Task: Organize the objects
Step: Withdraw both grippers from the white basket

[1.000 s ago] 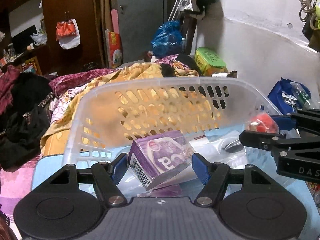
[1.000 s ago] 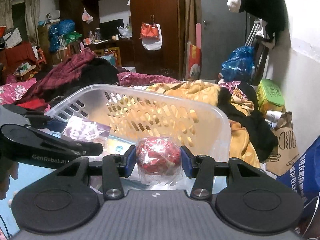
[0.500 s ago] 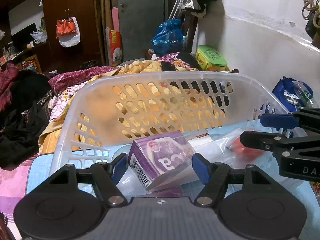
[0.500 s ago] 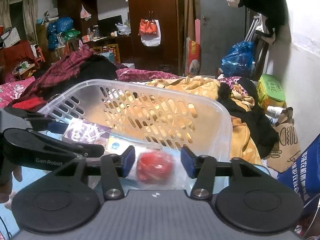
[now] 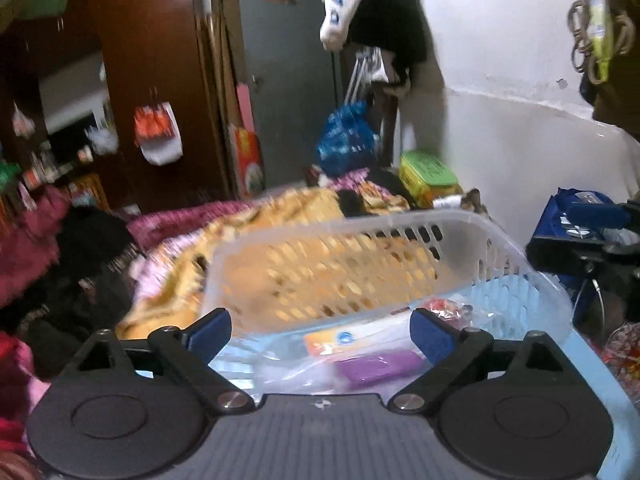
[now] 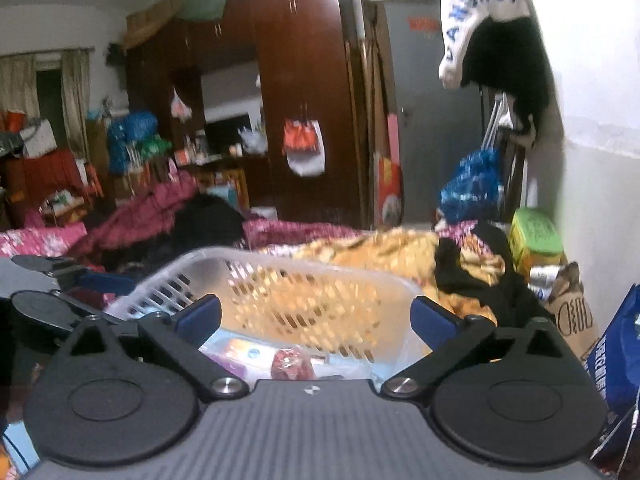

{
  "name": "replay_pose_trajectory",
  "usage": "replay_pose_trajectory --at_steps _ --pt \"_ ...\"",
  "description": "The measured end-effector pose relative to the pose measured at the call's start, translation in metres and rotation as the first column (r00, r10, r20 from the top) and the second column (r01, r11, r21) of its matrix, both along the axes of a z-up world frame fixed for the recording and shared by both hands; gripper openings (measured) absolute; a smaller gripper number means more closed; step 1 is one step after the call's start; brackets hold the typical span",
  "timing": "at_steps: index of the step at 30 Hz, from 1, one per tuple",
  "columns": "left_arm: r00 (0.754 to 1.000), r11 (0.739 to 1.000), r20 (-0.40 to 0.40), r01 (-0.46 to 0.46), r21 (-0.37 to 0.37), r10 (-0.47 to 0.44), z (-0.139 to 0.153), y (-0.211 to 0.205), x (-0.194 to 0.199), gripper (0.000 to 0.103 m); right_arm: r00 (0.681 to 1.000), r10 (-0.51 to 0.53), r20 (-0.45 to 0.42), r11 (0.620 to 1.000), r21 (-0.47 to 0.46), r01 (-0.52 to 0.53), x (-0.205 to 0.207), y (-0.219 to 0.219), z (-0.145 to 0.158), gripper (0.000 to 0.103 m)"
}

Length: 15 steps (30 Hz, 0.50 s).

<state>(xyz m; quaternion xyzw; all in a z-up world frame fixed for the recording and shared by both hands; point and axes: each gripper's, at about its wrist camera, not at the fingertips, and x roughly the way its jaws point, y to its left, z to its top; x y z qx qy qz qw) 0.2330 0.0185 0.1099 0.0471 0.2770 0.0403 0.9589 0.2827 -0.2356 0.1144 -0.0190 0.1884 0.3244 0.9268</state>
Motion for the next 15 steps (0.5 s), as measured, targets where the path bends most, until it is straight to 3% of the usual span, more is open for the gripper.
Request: replay_pose_trajectory --at_steps 8,11,15 --pt "0.994 0.999 0.112 -0.012 0.04 0.008 0.05 0.012 -0.089 0.097 0.996 -0.021 0.088 0.999 0.035 0.018 -0.046 -0.032 0.012 0.103" --pt "0.987 0.999 0.16 0.007 0.035 -0.013 0.043 0.014 -0.123 0.097 0.992 -0.023 0.123 0.999 0.045 0.017 -0.065 -0.044 0.005 0.103" --pt "0.981 0.998 0.193 0.025 0.049 -0.034 0.007 0.014 -0.156 0.097 0.99 -0.009 0.144 0.998 0.069 -0.001 -0.092 -0.05 -0.02 0.103"
